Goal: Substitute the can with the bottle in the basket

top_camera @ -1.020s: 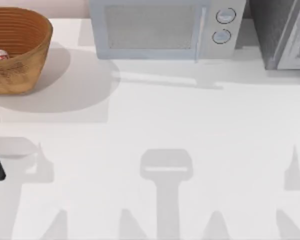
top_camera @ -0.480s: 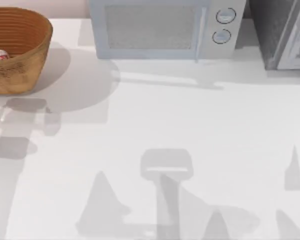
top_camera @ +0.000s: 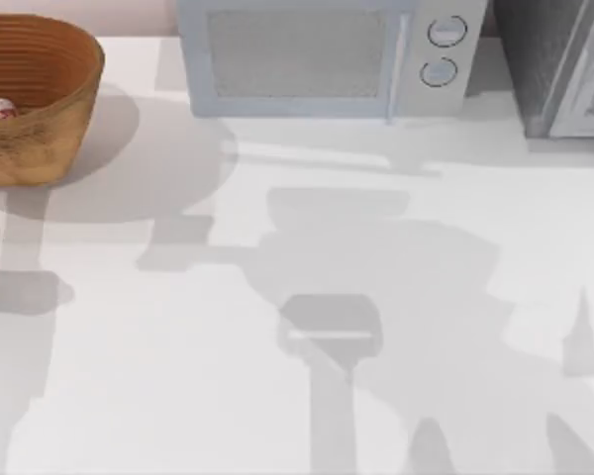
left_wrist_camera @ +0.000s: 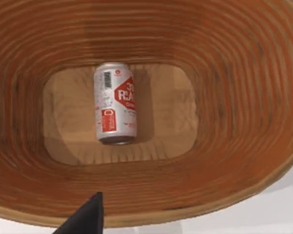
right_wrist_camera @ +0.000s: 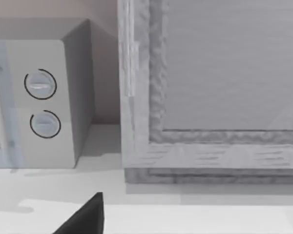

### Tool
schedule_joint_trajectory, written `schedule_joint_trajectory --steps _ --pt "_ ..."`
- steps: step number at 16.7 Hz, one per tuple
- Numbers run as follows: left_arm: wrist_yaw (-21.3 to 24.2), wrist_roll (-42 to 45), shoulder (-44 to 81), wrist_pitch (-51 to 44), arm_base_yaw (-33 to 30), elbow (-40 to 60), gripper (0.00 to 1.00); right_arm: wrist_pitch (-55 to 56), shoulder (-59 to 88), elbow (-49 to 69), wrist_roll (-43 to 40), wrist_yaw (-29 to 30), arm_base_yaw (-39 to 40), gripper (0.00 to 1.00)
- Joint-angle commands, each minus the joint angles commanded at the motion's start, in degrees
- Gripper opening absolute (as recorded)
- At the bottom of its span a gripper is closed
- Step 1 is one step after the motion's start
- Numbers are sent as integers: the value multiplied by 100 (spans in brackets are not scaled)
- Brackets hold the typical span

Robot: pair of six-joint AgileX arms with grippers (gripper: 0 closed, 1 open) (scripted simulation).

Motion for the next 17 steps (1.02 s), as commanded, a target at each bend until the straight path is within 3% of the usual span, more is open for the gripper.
schedule_joint_trajectory --steps 5,9,12,17 --pt "289 154 2538 -1242 250 2466 100 0 0 0 0 0 0 100" --pt "470 233 4022 -1952 414 3867 100 0 0 0 0 0 0 100" --pt "553 267 4657 -2252 489 4460 100 0 0 0 0 0 0 100" --pt "572 274 4789 -2314 505 4583 100 0 0 0 0 0 0 100"
